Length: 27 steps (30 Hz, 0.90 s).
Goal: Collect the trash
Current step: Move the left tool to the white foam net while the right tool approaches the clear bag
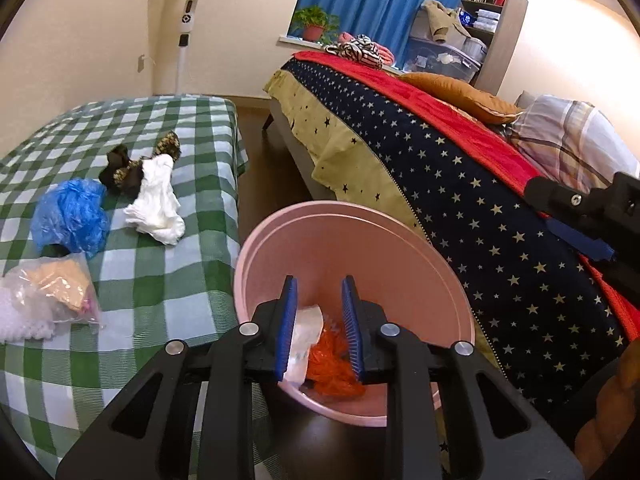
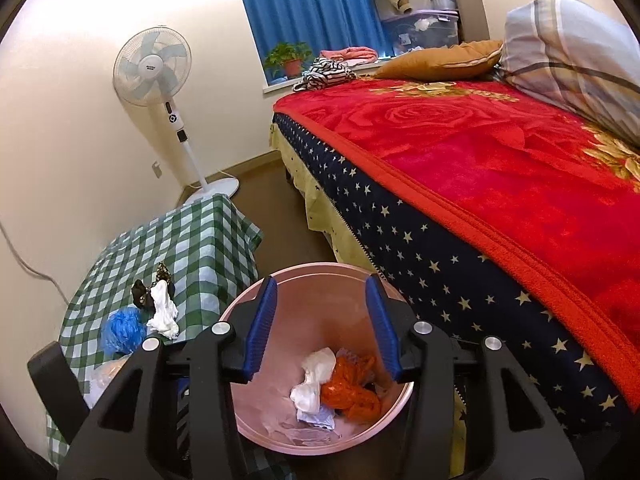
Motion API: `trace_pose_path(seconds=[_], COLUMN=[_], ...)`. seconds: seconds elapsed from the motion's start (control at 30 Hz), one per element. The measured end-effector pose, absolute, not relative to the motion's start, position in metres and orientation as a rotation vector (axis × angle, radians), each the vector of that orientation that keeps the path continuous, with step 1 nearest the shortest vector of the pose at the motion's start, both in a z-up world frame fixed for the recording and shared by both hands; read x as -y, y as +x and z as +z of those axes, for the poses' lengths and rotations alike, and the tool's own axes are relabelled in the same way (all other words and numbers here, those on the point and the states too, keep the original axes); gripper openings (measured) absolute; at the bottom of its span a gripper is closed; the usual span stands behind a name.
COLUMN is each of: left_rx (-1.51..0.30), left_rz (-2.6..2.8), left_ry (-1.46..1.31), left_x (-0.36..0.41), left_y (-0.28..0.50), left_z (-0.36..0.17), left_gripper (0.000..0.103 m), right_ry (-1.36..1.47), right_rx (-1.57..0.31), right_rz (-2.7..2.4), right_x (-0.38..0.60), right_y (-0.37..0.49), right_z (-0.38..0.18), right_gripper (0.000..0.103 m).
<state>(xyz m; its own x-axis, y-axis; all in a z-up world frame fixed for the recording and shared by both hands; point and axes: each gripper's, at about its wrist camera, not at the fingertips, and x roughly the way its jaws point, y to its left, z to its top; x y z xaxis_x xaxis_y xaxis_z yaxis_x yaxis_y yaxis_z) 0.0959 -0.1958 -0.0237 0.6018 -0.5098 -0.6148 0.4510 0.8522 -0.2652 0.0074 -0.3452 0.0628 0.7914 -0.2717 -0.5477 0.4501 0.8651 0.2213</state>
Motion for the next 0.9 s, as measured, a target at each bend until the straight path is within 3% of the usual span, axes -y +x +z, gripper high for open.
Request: trace_pose_path(seconds=[0.9], left_rx=[-0.659], left_rz=[-0.287], left_ry=[-0.149], left_x=[0.064], left_y=[0.084], left_z=[-0.006], left_gripper=[0.023], right_ry=[0.307], right_rx=[-0.538], right_rz=[-0.182], right_x=[0.271], right_y=[0.028], right_z=[0.054], right_gripper=[0.047])
